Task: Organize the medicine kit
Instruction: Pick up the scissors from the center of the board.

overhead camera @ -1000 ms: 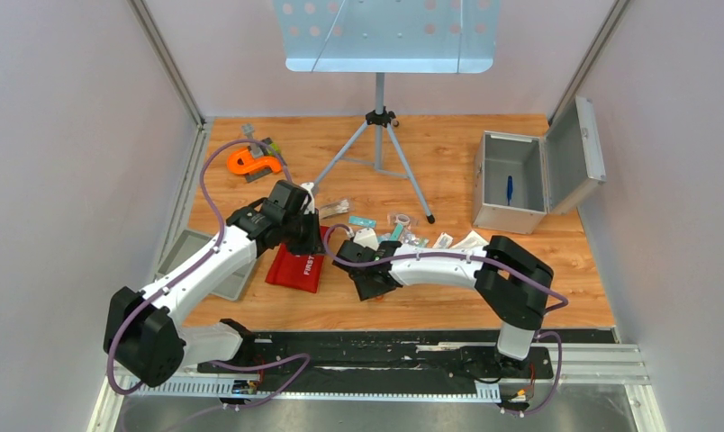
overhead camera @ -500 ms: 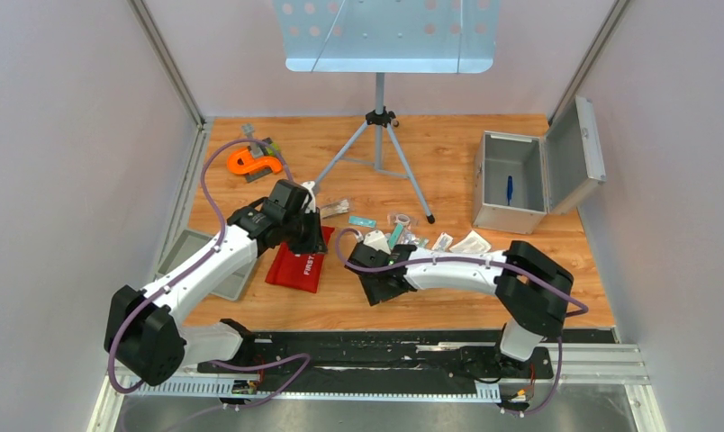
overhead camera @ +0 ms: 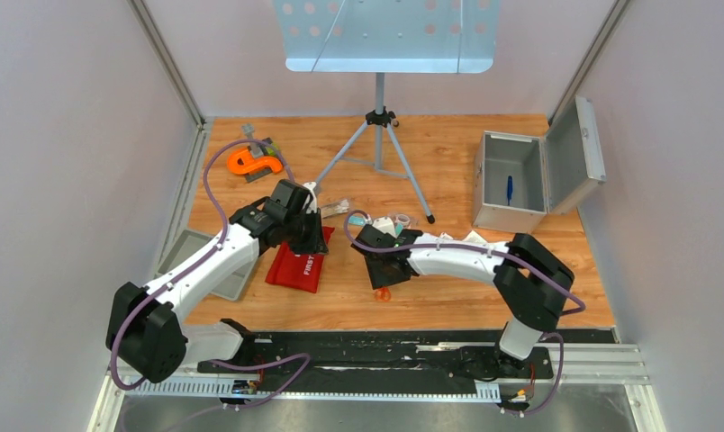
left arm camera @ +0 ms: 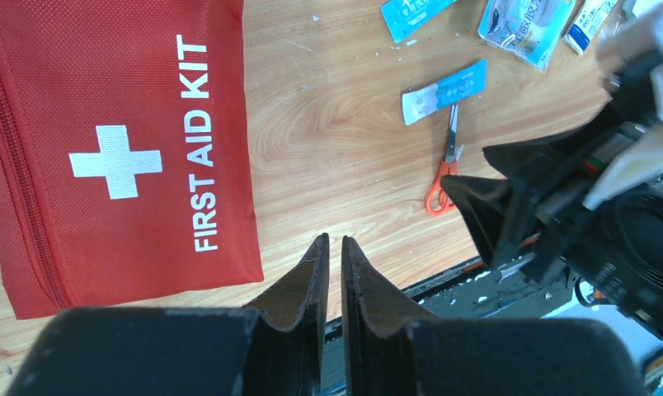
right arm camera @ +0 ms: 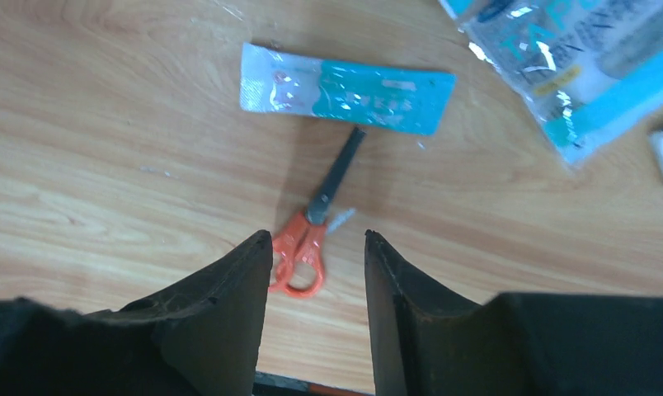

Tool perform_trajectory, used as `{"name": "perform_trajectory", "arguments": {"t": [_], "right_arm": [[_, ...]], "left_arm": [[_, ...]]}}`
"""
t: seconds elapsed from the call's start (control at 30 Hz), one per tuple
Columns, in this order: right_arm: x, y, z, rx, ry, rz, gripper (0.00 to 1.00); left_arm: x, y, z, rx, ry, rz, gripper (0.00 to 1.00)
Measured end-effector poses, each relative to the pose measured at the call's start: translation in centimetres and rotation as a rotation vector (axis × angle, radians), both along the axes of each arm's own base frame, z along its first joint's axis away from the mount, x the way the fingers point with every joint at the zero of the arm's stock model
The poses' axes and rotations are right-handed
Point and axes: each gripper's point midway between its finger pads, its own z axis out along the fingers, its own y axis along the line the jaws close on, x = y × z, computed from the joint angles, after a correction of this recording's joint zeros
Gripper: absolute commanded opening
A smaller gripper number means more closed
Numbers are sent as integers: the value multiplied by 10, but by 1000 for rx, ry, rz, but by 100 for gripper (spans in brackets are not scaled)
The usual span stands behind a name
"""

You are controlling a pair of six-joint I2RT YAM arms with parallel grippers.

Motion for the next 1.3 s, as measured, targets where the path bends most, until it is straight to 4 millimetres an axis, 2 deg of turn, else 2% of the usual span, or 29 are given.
{"name": "perform_trajectory", "arguments": {"t": [0.17,0.23,0.4,0.67,1.13,1.3], "right_arm": [[1,14,-18,-9,60,-28,43],[2,17,-17,-3,65,-32,40],[3,16,-18,-19,65,-34,16],[4,18,-18,-8,57,-30,0],[1,15,-16,10,51,-26,0],[1,15,-8,21,36,-22,0]], "left_arm": [[0,0,0,1,0,-1,18],[0,0,0,2,-1,-2,18],[0,0,0,2,-1,-3,17],[-1,1,-2,3,1,-2,17],[-1,0,-6,7,14,-5,17],[-1,0,-7,8,16,-5,17]]}}
